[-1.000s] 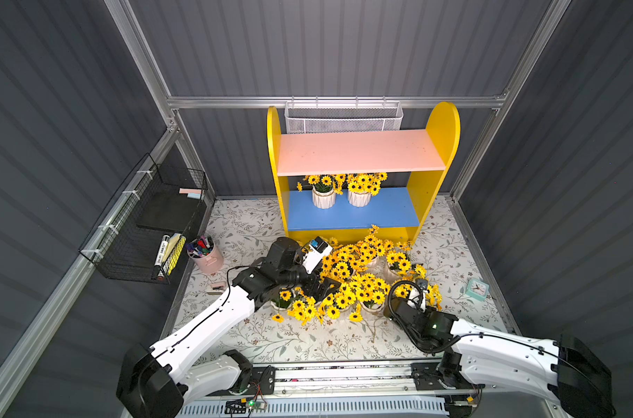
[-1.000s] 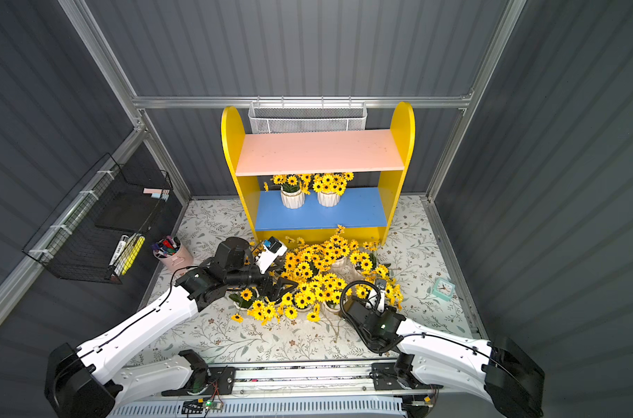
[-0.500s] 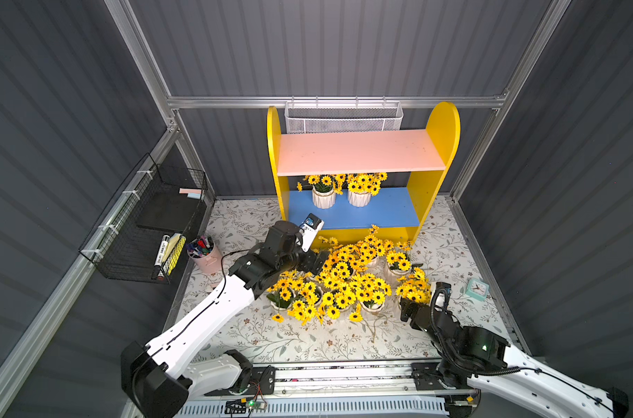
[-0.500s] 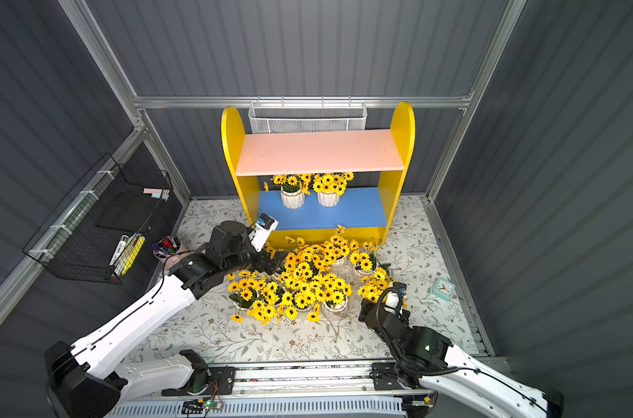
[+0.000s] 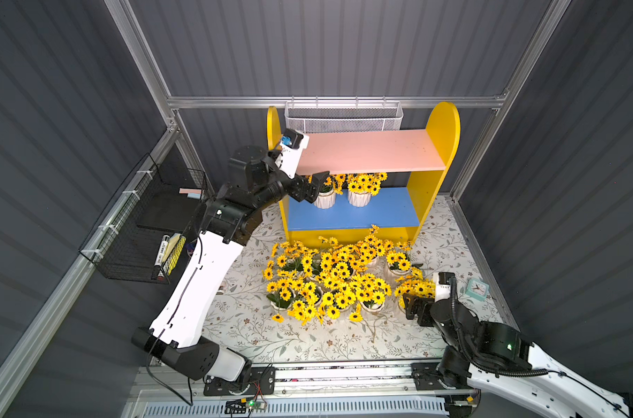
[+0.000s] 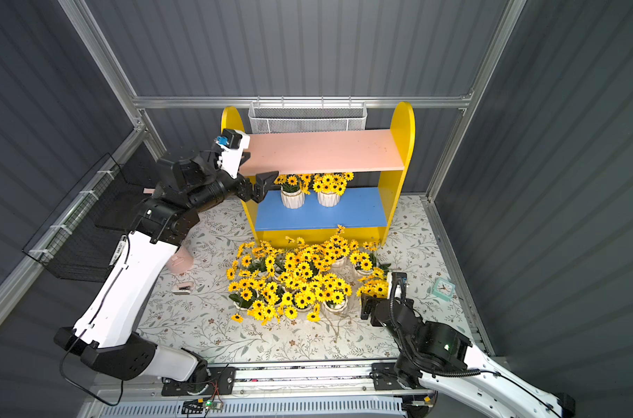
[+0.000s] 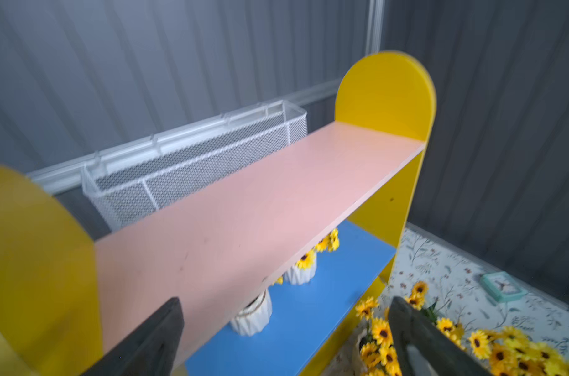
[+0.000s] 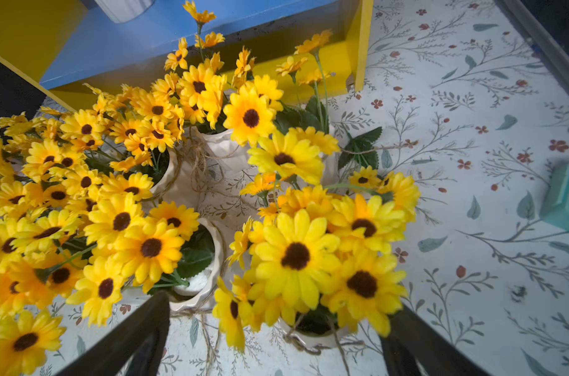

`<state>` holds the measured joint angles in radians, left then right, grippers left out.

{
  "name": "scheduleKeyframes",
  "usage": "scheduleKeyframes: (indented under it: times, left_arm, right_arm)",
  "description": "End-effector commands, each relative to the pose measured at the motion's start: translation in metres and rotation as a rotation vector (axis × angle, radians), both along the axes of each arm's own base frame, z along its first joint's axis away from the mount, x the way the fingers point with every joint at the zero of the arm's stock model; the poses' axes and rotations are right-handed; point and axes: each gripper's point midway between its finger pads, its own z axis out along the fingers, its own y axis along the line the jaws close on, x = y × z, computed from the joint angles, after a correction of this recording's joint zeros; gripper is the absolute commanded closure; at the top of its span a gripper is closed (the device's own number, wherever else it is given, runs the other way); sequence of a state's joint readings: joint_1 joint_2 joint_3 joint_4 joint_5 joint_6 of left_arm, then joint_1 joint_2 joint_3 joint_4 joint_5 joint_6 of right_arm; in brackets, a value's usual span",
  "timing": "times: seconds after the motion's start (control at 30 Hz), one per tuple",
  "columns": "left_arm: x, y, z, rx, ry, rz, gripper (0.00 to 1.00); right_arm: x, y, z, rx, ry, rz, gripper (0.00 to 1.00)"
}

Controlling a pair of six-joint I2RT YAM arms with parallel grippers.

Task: Take the sunflower pots off the shelves
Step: Place the sunflower pot at the center of the board.

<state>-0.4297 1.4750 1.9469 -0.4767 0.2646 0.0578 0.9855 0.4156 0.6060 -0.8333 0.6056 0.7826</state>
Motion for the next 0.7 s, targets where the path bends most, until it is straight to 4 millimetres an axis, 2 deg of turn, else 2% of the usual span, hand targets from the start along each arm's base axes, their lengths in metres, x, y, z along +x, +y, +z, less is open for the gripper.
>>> scheduleKeyframes:
  times: [0.0, 0.1, 0.17, 0.2, 0.27, 0.33, 0.47, 0.6, 0.67]
  left_arm:
    - [-0.029, -0.035, -0.011, -0.023, 0.115, -0.251, 0.01]
    - [-0.048, -0.066, -0.041, 0.009, 0.158, -0.334, 0.01]
    - [-0.059, -0.088, -0.08, 0.115, 0.136, -0.333, 0.01]
    - [-0.058, -0.092, -0.095, 0.131, 0.142, -0.321, 0.0]
    - [-0.047, -0.092, -0.123, 0.139, 0.137, -0.246, 0.01]
    - [-0.032, -0.088, -0.14, 0.138, 0.115, -0.176, 0.0]
    - [-0.013, -0.088, -0.193, 0.192, 0.184, -0.111, 0.01]
    - [0.016, -0.085, -0.221, 0.25, 0.168, -0.001, 0.01]
    - [0.032, -0.08, -0.237, 0.279, 0.172, 0.076, 0.01]
  right_arm:
    - [0.004, -0.006, 0.03, -0.047, -0.109, 0.034, 0.01]
    - [0.012, -0.016, 0.061, -0.08, -0.209, -0.01, 0.01]
    - [0.018, -0.017, 0.085, -0.111, -0.289, -0.015, 0.01]
    - [0.021, -0.015, 0.096, -0.119, -0.323, -0.016, 0.01]
    - [0.029, -0.019, 0.117, -0.171, -0.373, -0.053, 0.01]
    - [0.039, -0.017, 0.131, -0.213, -0.418, -0.071, 0.01]
    - [0.065, -0.009, 0.146, -0.152, -0.432, -0.058, 0.01]
    - [0.089, -0.007, 0.162, -0.029, -0.486, -0.048, 0.01]
    - [0.103, -0.009, 0.162, 0.0, -0.486, -0.065, 0.01]
